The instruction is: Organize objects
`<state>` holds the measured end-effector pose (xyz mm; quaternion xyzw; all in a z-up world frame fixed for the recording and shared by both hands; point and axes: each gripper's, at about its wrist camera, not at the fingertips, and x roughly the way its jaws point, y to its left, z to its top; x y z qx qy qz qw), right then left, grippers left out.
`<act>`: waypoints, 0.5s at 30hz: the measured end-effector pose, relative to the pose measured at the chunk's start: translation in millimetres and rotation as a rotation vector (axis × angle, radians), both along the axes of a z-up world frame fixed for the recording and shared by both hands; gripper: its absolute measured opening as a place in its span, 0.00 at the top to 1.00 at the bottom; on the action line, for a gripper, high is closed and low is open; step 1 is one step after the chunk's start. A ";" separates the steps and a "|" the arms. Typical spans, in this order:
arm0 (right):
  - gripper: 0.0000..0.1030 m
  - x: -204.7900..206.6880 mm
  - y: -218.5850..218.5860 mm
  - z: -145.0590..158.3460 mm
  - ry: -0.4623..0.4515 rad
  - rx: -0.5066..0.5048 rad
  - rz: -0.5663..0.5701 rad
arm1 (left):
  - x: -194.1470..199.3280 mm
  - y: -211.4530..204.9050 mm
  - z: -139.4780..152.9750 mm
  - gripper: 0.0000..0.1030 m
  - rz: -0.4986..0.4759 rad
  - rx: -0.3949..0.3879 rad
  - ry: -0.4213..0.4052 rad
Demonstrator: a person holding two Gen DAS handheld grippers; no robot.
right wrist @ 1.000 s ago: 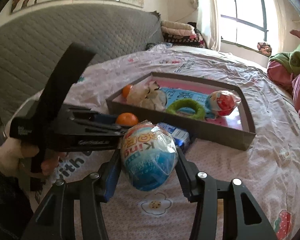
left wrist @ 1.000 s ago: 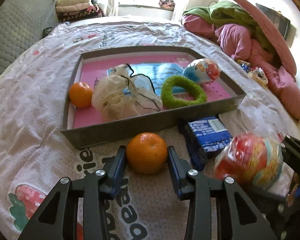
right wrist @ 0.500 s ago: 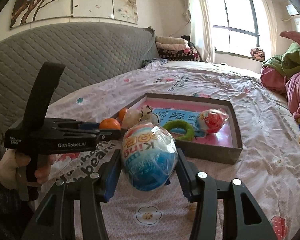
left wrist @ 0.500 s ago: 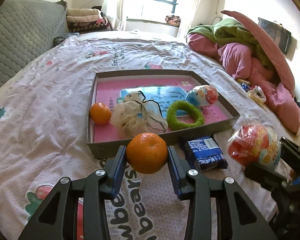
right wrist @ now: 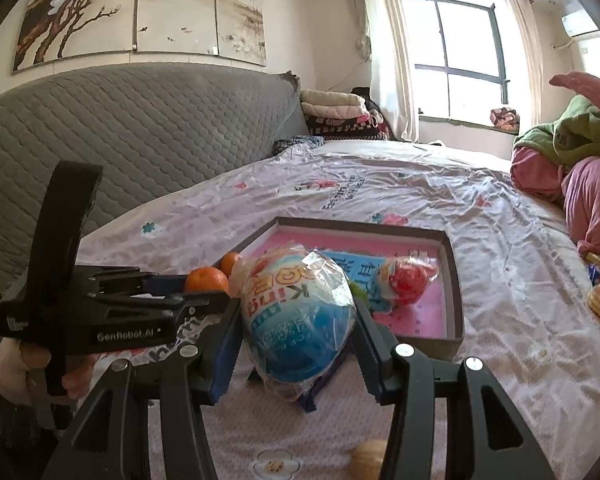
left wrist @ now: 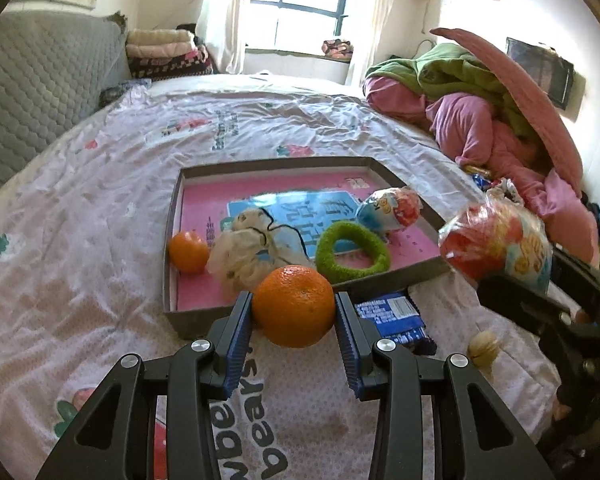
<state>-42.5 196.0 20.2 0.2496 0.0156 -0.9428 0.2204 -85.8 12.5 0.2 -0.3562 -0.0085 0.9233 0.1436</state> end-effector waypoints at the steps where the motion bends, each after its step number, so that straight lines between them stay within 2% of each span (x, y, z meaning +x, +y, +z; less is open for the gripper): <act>1: 0.50 -1.4 -0.1 1.9 0.010 0.002 -0.004 | -0.4 1.1 1.5 0.60 -0.001 -0.004 0.006; 15: 0.50 -34.0 3.1 13.5 0.030 -0.004 -0.004 | -17.8 6.6 13.3 0.60 0.040 -0.037 0.024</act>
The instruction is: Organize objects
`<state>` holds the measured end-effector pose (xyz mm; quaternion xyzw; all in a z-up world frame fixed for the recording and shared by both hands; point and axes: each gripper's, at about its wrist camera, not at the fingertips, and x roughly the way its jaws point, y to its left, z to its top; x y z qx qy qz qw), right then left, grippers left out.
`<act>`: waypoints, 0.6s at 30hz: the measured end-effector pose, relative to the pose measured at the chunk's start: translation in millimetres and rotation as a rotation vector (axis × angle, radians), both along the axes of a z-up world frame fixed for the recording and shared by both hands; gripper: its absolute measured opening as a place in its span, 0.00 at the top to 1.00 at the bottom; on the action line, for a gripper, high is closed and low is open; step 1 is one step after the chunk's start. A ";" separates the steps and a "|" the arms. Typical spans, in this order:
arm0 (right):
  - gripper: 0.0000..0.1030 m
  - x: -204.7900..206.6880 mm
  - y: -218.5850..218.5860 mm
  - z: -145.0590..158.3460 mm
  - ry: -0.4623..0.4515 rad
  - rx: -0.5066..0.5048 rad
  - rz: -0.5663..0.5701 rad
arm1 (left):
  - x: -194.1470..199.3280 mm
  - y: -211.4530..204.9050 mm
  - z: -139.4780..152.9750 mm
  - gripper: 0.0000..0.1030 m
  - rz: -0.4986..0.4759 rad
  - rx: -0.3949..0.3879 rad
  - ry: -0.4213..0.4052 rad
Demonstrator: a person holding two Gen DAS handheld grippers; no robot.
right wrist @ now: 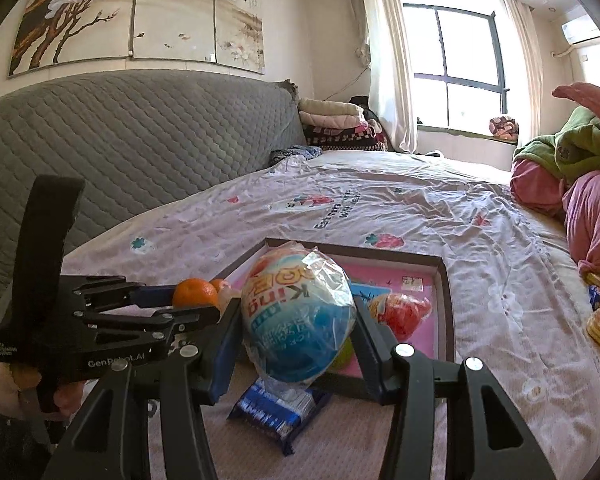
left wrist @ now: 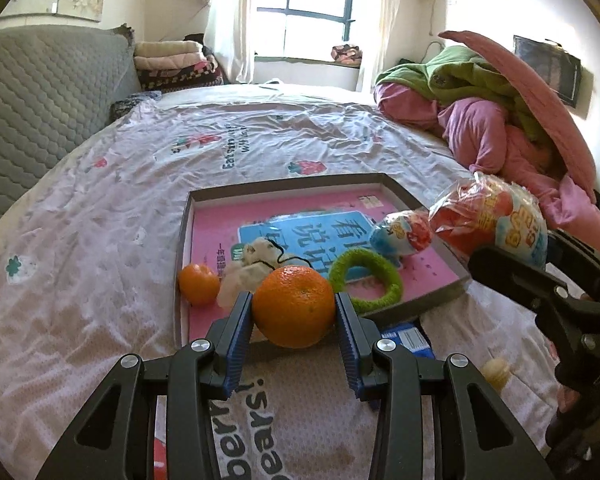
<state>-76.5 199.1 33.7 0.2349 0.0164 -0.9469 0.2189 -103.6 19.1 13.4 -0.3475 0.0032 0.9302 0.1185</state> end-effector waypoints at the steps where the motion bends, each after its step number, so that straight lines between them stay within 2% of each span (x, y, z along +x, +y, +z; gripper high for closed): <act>1: 0.50 -2.3 0.0 0.8 0.002 -0.001 -0.001 | -2.7 0.5 -0.2 0.60 0.000 -0.001 -0.002; 18: 0.49 -42.9 11.3 2.7 -0.001 0.011 -0.016 | -47.4 -3.6 -15.4 0.60 0.021 -0.024 -0.030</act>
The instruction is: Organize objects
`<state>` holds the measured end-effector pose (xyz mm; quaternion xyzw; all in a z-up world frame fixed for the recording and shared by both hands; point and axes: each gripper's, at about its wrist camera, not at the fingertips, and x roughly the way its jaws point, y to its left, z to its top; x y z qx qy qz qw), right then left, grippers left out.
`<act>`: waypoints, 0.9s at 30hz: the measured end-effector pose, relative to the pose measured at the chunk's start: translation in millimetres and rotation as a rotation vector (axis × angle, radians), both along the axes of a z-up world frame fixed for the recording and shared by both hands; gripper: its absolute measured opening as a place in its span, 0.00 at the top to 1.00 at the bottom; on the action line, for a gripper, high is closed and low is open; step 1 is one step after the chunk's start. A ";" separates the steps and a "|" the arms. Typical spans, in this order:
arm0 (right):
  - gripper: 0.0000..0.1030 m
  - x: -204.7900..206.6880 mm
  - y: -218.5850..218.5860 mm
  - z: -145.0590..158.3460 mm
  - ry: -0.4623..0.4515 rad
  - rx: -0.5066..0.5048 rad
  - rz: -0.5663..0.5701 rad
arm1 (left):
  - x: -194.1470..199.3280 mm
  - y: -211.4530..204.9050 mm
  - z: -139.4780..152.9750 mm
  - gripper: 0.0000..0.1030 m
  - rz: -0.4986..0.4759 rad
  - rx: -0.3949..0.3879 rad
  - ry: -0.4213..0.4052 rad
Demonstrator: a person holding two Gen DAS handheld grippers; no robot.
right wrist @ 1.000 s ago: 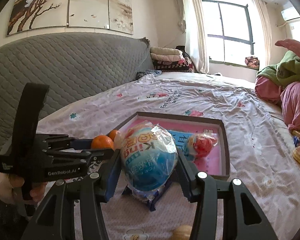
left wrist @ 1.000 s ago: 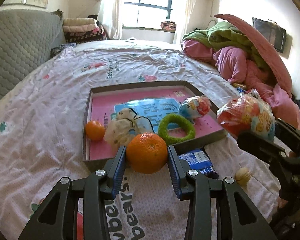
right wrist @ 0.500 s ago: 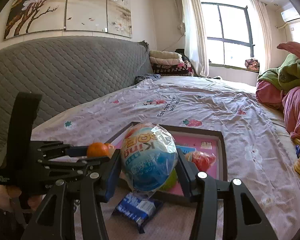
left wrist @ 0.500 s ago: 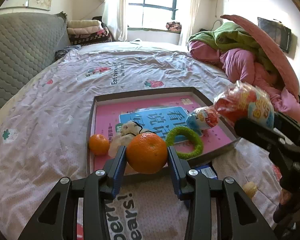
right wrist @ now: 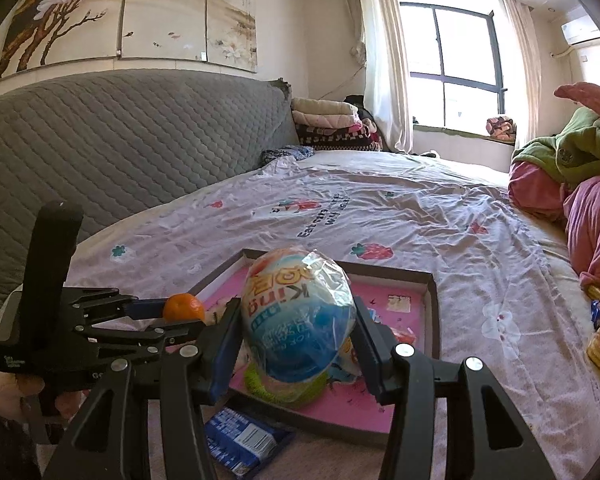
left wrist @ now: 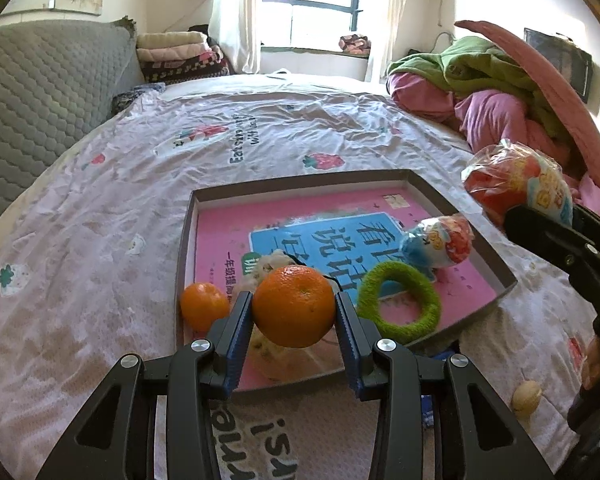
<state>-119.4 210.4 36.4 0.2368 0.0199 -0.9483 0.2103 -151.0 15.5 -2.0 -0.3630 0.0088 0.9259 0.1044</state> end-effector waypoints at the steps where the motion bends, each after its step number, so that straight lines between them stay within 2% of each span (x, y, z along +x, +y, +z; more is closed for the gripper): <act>1: 0.49 -1.0 0.8 0.6 0.003 0.002 -0.002 | -1.4 -1.0 0.5 0.60 0.000 0.001 0.003; 12: 0.49 -11.3 -2.9 -4.1 -0.005 0.030 0.007 | -12.4 -4.5 4.6 0.60 -0.010 0.009 0.021; 21: 0.49 -13.3 -9.4 -15.2 -0.048 0.051 0.028 | -13.6 -3.2 -0.2 0.60 -0.014 0.002 0.015; 27: 0.49 -22.3 -13.6 -33.4 -0.115 0.075 0.042 | -17.4 -3.3 -7.2 0.60 -0.022 0.012 0.001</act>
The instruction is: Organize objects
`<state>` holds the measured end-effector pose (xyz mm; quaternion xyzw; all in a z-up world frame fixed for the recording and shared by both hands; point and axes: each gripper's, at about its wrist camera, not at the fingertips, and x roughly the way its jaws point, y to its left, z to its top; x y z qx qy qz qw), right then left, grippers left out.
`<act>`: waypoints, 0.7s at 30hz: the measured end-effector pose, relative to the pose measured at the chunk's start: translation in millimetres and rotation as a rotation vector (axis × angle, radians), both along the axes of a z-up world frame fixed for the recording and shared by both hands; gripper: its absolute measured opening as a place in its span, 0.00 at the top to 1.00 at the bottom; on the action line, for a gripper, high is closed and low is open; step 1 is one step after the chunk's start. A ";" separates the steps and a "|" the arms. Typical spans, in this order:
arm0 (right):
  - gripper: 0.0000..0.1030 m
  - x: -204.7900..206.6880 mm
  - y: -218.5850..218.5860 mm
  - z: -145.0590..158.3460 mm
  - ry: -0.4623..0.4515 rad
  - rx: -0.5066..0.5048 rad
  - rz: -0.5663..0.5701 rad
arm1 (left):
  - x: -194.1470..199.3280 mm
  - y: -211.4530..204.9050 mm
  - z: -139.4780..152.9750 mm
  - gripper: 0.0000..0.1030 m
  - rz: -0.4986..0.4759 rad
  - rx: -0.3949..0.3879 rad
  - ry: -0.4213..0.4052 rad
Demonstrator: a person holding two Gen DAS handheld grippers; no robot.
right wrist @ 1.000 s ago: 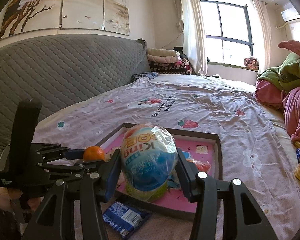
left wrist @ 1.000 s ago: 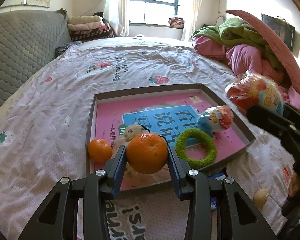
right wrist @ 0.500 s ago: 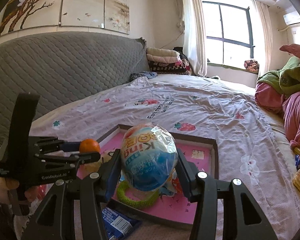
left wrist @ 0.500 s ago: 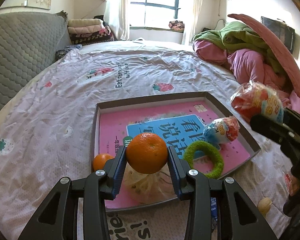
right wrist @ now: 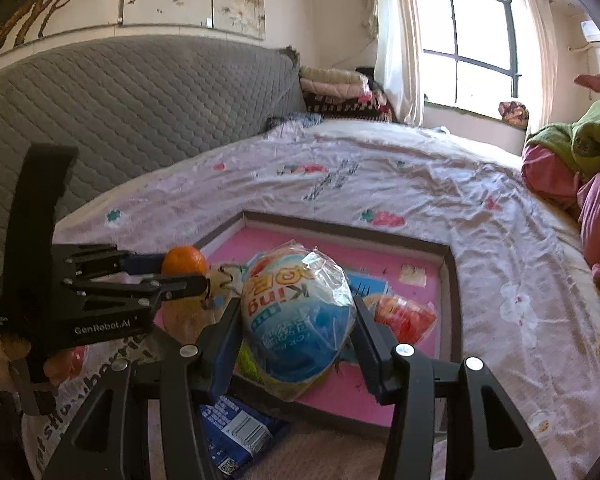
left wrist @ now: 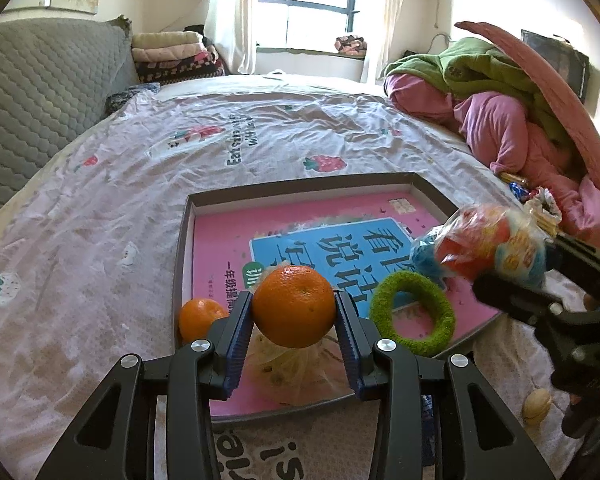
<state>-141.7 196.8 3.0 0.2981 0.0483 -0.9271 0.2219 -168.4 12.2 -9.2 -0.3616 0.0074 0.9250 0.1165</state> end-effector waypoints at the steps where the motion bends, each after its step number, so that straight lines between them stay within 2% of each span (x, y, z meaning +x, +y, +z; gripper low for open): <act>1: 0.49 -0.8 -0.5 -2.5 -0.007 0.002 0.002 | -0.7 0.4 -1.2 0.60 -0.003 0.000 -0.002; 12: 0.49 -14.4 4.3 -27.7 -0.113 0.029 -0.014 | -14.5 9.6 -18.6 0.59 -0.028 -0.019 -0.040; 21: 0.49 -19.4 7.3 -35.5 -0.135 0.037 -0.038 | -19.8 16.6 -26.3 0.59 -0.043 -0.032 -0.047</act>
